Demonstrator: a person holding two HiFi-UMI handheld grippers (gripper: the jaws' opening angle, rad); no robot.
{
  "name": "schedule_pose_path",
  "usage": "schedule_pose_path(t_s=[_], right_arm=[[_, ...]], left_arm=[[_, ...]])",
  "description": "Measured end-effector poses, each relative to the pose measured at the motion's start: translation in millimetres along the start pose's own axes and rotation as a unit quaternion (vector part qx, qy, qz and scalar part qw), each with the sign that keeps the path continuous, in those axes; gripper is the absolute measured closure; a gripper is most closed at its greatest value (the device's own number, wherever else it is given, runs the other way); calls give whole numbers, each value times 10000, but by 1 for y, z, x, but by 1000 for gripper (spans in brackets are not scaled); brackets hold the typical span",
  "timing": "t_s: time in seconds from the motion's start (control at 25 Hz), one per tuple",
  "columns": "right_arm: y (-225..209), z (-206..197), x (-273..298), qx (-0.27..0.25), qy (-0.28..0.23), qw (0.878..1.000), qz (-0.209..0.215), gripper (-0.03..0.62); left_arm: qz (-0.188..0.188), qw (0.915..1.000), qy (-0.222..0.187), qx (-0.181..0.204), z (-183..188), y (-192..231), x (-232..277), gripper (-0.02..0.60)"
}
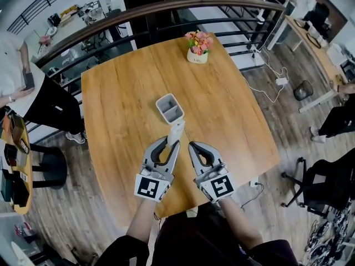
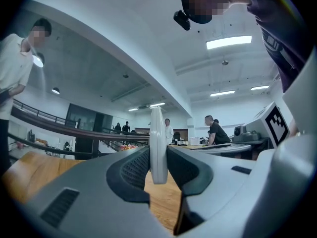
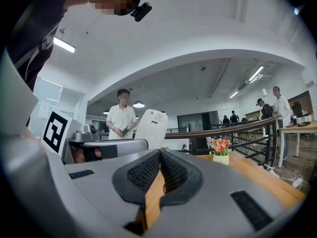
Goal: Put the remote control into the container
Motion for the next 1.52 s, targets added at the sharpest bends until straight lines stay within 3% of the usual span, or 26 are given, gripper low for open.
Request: schedule_pose_path(t_s=[0.32, 0.64, 0.72, 0.92, 1.28, 1.4, 1.52], right_arm=[[-48, -42, 30, 211, 190, 9996, -93, 576], [-66, -66, 35, 352, 434, 9984, -121, 576], [-69, -71, 33, 371, 487, 9980, -137, 576], [-80, -79, 24, 359, 649, 9970, -235, 576], [-91, -87, 26, 377, 718, 9962, -318, 576], [-92, -90, 28, 393, 736, 9961, -299, 576], [-93, -95, 28, 401, 770, 9958, -298, 576]], left_arm=[[127, 9997, 108, -194, -71, 52, 48, 468], [40, 9987, 411, 288, -113, 80, 73, 468], [-41, 9967, 690, 430, -129, 90, 83, 468], [-150, 9930, 1078, 464, -163, 104, 99, 468], [-237, 9899, 1323, 452, -192, 107, 103, 468], [-240, 9875, 1420, 648, -197, 106, 105, 468], [-282, 9796, 1670, 1079, -207, 102, 107, 468]])
Point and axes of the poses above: the fingertips, and each gripper's own axes: x forward along the fingers, y to its left, z out of its top, the point moved 4 cm from there along -x, backward along the fingers, and after that the axes turned 11 degrees about -y, right-handed, at the moved point
